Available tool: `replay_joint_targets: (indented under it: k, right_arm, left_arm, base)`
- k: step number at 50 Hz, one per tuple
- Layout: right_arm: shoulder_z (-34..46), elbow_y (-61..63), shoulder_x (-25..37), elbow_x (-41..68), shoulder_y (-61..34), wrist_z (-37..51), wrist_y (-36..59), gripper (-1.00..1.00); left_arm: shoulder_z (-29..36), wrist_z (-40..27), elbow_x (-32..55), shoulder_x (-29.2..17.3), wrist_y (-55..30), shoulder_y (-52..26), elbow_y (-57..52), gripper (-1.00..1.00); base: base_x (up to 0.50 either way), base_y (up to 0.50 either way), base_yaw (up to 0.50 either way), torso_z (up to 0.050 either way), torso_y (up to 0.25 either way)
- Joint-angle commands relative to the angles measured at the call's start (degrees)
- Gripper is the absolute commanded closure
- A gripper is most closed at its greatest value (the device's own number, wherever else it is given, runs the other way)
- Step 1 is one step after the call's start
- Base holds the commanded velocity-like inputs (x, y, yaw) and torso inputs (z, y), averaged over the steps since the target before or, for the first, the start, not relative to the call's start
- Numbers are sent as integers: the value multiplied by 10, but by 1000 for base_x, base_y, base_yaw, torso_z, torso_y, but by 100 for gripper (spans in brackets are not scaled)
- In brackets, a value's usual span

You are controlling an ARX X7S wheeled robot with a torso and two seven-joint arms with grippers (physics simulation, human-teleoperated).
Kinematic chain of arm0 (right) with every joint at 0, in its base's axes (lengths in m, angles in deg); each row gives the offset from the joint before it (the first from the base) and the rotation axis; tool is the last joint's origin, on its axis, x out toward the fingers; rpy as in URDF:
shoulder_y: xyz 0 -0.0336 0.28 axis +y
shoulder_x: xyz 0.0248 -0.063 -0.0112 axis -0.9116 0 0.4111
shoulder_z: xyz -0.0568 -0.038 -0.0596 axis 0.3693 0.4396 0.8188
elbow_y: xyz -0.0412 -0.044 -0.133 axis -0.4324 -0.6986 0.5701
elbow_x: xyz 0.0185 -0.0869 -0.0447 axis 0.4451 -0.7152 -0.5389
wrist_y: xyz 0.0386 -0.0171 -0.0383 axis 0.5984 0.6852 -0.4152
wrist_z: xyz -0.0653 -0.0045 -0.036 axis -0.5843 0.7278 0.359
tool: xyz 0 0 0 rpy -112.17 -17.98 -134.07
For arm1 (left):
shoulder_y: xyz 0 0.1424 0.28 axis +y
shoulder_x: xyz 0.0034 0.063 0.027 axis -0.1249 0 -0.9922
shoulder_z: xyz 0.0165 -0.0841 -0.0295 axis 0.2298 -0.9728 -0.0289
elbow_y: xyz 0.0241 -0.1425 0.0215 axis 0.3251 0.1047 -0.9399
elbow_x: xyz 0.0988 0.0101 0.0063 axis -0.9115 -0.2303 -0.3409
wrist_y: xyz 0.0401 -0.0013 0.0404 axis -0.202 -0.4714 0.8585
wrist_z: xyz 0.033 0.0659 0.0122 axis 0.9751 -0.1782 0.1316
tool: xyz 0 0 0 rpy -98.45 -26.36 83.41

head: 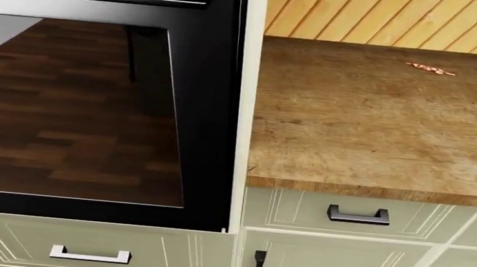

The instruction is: Open the microwave door

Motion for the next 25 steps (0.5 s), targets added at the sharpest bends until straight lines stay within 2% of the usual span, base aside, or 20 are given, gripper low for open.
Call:
replay_joint_targets:
  k: [1, 12, 25]
  right_arm:
    - [-15, 5, 6, 5, 26, 6, -22, -100]
    - [-15, 8, 14, 11, 33, 14, -34, -100]
    - [-5, 4, 21, 17, 25, 21, -41, -100]
  left_arm:
    - [73, -12, 19, -4, -92, -208, 139, -100]
    - [190, 54, -68, 21, -41, -412, 403, -100]
    - [289, 128, -136, 51, 18, -532, 603, -100]
  base:
    - [0, 0, 0, 0, 0]
    - [0, 0, 0, 0, 0]
    - [0, 0, 0, 0, 0]
